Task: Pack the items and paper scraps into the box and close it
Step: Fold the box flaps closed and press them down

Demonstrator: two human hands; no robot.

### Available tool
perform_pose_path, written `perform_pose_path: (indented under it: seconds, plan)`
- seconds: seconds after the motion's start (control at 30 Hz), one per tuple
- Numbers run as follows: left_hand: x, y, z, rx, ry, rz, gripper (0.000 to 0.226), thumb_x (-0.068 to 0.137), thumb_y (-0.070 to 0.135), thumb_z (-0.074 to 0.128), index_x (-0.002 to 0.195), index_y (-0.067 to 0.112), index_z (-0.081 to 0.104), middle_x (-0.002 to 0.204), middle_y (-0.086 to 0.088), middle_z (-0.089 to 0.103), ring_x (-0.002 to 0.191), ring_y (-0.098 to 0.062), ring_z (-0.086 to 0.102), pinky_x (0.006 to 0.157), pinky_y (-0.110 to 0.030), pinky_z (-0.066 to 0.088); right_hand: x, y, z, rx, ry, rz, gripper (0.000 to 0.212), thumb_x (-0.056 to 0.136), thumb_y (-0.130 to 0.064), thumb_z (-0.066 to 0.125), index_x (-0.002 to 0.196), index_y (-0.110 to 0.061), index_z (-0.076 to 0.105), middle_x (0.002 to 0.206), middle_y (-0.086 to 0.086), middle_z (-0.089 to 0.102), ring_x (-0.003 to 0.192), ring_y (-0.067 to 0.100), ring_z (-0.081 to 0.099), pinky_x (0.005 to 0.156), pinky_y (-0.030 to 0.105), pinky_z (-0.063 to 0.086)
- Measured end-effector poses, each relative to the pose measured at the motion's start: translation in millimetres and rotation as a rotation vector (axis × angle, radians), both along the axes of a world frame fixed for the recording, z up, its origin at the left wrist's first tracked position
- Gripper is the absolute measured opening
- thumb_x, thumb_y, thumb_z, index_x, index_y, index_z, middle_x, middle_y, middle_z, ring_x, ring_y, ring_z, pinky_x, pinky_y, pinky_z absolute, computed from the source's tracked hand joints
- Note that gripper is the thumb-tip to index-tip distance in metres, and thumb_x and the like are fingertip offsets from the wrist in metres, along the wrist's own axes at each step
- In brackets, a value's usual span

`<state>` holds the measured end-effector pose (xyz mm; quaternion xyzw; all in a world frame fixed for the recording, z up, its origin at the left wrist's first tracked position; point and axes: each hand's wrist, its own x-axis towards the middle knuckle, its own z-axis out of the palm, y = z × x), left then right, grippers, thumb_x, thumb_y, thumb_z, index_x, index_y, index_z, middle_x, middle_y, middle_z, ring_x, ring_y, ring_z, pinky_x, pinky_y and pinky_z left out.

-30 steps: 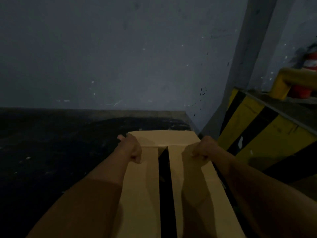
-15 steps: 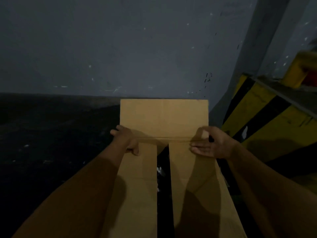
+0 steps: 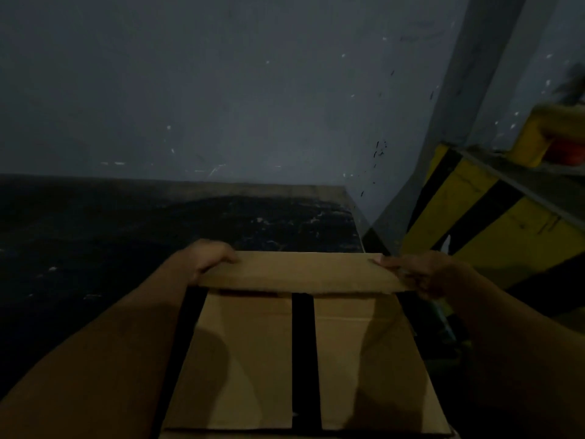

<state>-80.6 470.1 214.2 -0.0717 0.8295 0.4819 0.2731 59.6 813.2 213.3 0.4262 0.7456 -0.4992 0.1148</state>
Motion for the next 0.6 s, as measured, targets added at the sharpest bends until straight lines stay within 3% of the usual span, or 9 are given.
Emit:
perform_pose_path:
  seconds: [0.07, 0.17, 0.27, 0.3, 0.37, 0.43, 0.47, 0.53, 0.6]
  plan:
    - [-3, 13, 2, -0.382, 0.147, -0.168, 0.066, 0.081, 0.037, 0.071, 0.136, 0.009, 0.048, 0.136, -0.014, 0.050, 0.114, -0.030, 0.053, 0.091, -0.040, 0.044, 3, -9, 2, 0.111, 0.043, 0.046, 0.045, 0.076, -0.041, 0.078, 0.072, -0.008, 0.049, 0.059, 0.006, 0.045, 0.053, 0.021, 0.044, 0.043, 0.023, 0.035]
    - [-2, 33, -5, -0.757, 0.219, -0.357, 0.094, 0.075, 0.075, 0.055, 0.143, 0.011, 0.040, 0.146, -0.015, 0.040, 0.124, -0.033, 0.047, 0.098, -0.042, 0.042, 3, -24, -5, 0.296, 0.184, 0.047, 0.039, 0.082, -0.032, 0.075, 0.096, -0.003, 0.053, 0.089, 0.007, 0.049, 0.089, 0.032, 0.056, 0.068, 0.030, 0.046]
    - [13, 41, -9, -1.036, 0.350, -0.392, 0.090, 0.081, 0.081, 0.031, 0.138, 0.014, 0.044, 0.136, -0.015, 0.048, 0.111, -0.028, 0.051, 0.088, -0.042, 0.042, 3, -39, -14, 0.609, 0.185, 0.068, 0.023, 0.092, -0.032, 0.061, 0.091, -0.011, 0.053, 0.085, 0.007, 0.057, 0.079, 0.025, 0.057, 0.074, 0.037, 0.052]
    - [20, 42, -9, -1.110, 0.366, -0.381, 0.089, 0.082, 0.081, 0.027, 0.141, 0.015, 0.041, 0.138, -0.016, 0.045, 0.115, -0.031, 0.048, 0.090, -0.045, 0.042, 3, -46, -16, 0.695, 0.183, 0.101, 0.018, 0.094, -0.029, 0.055, 0.090, -0.012, 0.053, 0.091, 0.010, 0.061, 0.082, 0.026, 0.059, 0.074, 0.039, 0.054]
    - [32, 41, -18, -1.116, 0.423, -0.412, 0.082, 0.088, 0.074, 0.023, 0.150, 0.022, 0.018, 0.157, -0.015, 0.016, 0.139, -0.042, 0.021, 0.104, -0.062, 0.027, 4, -59, -24, 0.880, 0.161, 0.227, 0.010, 0.096, -0.019, 0.047, 0.096, -0.012, 0.054, 0.111, 0.013, 0.061, 0.100, 0.031, 0.059, 0.081, 0.041, 0.051]
    - [44, 37, -36, -0.915, 0.502, -0.490, 0.069, 0.096, 0.061, 0.017, 0.152, 0.025, -0.001, 0.161, -0.006, -0.008, 0.146, -0.035, -0.007, 0.112, -0.065, 0.005, 13, -73, -35, 0.954, 0.138, 0.406, 0.026, 0.097, -0.018, 0.041, 0.120, -0.011, 0.050, 0.133, 0.013, 0.048, 0.123, 0.032, 0.043, 0.101, 0.048, 0.039]
    - [54, 34, -44, -0.833, 0.537, -0.509, 0.067, 0.097, 0.057, 0.013, 0.152, 0.024, -0.005, 0.161, -0.005, -0.012, 0.146, -0.032, -0.012, 0.114, -0.062, -0.001, 21, -80, -43, 0.912, 0.172, 0.468, 0.036, 0.100, -0.024, 0.035, 0.132, -0.010, 0.042, 0.143, 0.013, 0.038, 0.133, 0.033, 0.032, 0.111, 0.051, 0.027]
    - [74, 31, -56, -0.791, 0.644, -0.518, 0.066, 0.098, 0.054, 0.009, 0.152, 0.021, -0.007, 0.161, -0.004, -0.011, 0.147, -0.029, -0.012, 0.116, -0.055, -0.006, 38, -91, -58, 0.859, 0.252, 0.529, 0.052, 0.103, -0.039, 0.018, 0.146, -0.011, 0.025, 0.156, 0.011, 0.020, 0.144, 0.032, 0.013, 0.117, 0.052, 0.002]
    - [94, 29, -63, -0.795, 0.715, -0.533, 0.064, 0.098, 0.053, 0.008, 0.153, 0.022, -0.005, 0.161, -0.003, -0.010, 0.147, -0.027, -0.010, 0.117, -0.051, -0.007, 54, -100, -66, 0.938, 0.287, 0.561, 0.060, 0.101, -0.047, 0.009, 0.149, -0.013, 0.018, 0.158, 0.011, 0.015, 0.146, 0.032, 0.009, 0.118, 0.053, -0.001]
